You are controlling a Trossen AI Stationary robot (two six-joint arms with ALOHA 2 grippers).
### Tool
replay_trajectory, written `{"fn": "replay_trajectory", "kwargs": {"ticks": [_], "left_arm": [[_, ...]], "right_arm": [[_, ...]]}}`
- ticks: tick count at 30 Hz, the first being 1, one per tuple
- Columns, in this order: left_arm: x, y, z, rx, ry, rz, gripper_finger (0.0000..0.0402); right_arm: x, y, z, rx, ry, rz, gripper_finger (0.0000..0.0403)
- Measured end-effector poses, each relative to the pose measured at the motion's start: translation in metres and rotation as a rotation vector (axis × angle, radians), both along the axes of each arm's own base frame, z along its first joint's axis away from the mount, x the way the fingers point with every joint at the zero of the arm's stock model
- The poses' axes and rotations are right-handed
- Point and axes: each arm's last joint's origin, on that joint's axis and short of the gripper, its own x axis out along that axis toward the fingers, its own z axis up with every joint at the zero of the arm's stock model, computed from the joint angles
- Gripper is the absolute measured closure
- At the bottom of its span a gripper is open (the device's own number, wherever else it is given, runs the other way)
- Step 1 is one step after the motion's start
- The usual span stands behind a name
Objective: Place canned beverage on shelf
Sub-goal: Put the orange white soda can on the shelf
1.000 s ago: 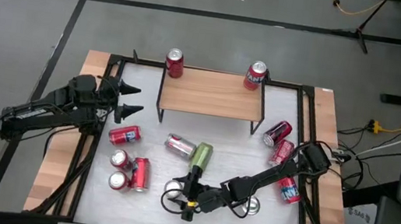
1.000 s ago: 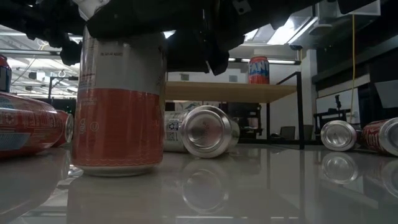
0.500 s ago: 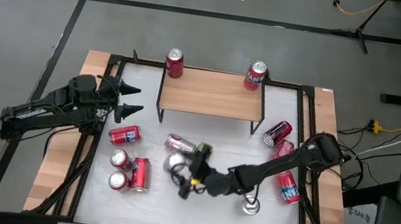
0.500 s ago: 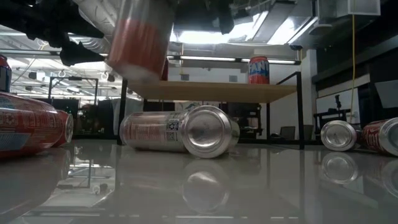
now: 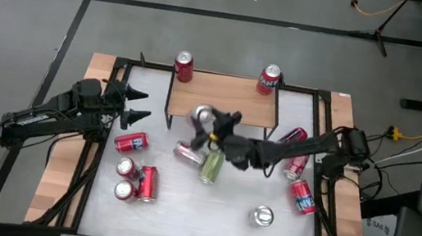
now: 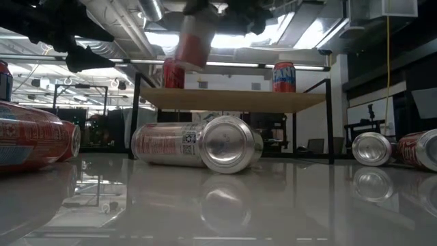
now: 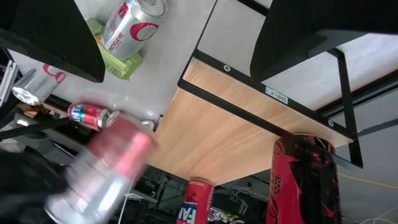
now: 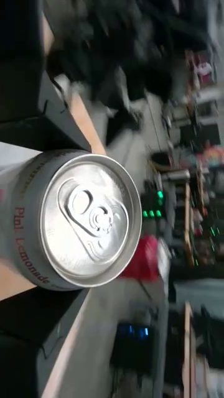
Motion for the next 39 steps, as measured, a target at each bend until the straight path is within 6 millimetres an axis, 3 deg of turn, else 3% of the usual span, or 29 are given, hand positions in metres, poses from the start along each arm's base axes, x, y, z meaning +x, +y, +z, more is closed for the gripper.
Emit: {"fn": "replay_trajectory", "kwargs": {"ticks": [11,17,23,39], "left_arm": [[0.000,0.000,0.000,-0.001,0.002,0.000,0.0005],[0.000,0.000,0.000,-0.002,0.005,0.000,0.0005],[0.000,0.000,-0.001,-0.002,0.005,0.000,0.0005],[0.000,0.000,-0.001,0.000,0.008,0.000,0.0005]], "right_arm": [[-0.023,-0.050,0.034,-0.003,0.018,-0.126,0.0119],[-0.038,-0.069,0.034,0.057,0.096,-0.185,0.0118],[-0.052,-0.072,0.027,0.174,0.138,-0.226,0.0117],[-0.063,-0.071,0.010,0.167,0.368,-0.224,0.0116]]}}
